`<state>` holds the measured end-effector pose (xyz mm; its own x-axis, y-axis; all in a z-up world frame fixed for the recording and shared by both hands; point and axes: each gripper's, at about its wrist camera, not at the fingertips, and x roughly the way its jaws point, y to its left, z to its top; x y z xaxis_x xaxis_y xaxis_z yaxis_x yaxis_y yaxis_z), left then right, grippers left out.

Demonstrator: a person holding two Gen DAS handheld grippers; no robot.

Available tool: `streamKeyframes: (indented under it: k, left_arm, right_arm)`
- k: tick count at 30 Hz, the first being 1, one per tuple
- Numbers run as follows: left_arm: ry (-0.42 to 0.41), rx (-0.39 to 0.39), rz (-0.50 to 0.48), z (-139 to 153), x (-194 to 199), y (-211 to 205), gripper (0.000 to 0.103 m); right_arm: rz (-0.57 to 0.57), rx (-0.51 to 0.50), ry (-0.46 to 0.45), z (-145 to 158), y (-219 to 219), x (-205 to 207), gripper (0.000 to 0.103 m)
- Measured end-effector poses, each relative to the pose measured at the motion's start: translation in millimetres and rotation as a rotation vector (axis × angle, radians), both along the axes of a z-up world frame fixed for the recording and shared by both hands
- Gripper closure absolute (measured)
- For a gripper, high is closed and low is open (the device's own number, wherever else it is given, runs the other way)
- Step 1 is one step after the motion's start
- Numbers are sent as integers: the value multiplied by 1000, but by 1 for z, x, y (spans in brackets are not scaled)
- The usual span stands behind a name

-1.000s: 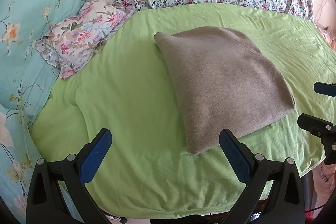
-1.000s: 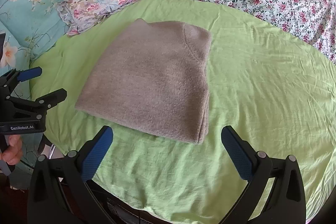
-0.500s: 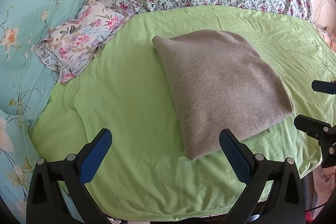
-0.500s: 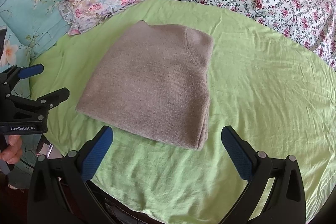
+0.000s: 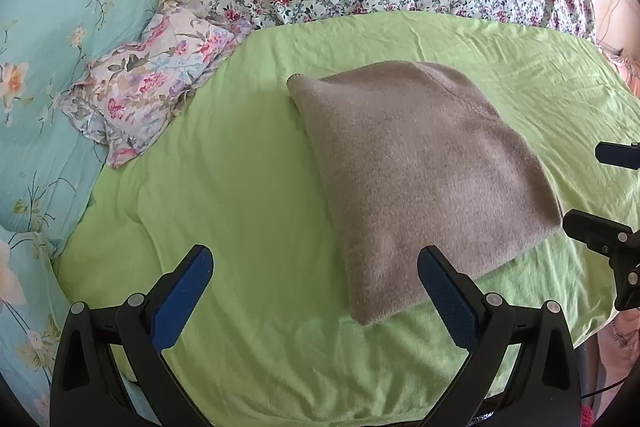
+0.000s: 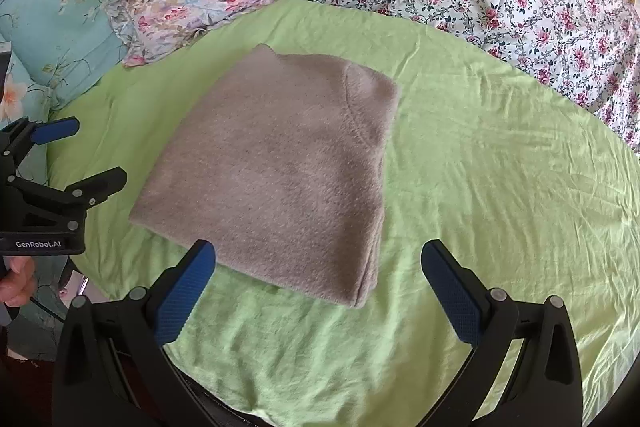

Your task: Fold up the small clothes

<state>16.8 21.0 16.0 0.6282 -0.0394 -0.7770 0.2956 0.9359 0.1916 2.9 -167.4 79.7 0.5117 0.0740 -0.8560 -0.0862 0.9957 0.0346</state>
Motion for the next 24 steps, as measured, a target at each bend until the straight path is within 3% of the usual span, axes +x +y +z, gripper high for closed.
streamKeyframes:
  k: [13, 24]
  left_arm:
    - [24, -7, -4, -6, 22, -12, 1]
    - [-4, -27, 5, 0, 37, -15, 1]
  right_arm:
    - [-8, -14, 12, -7, -11, 19, 0]
    - [3, -21, 0, -5, -7, 31, 0]
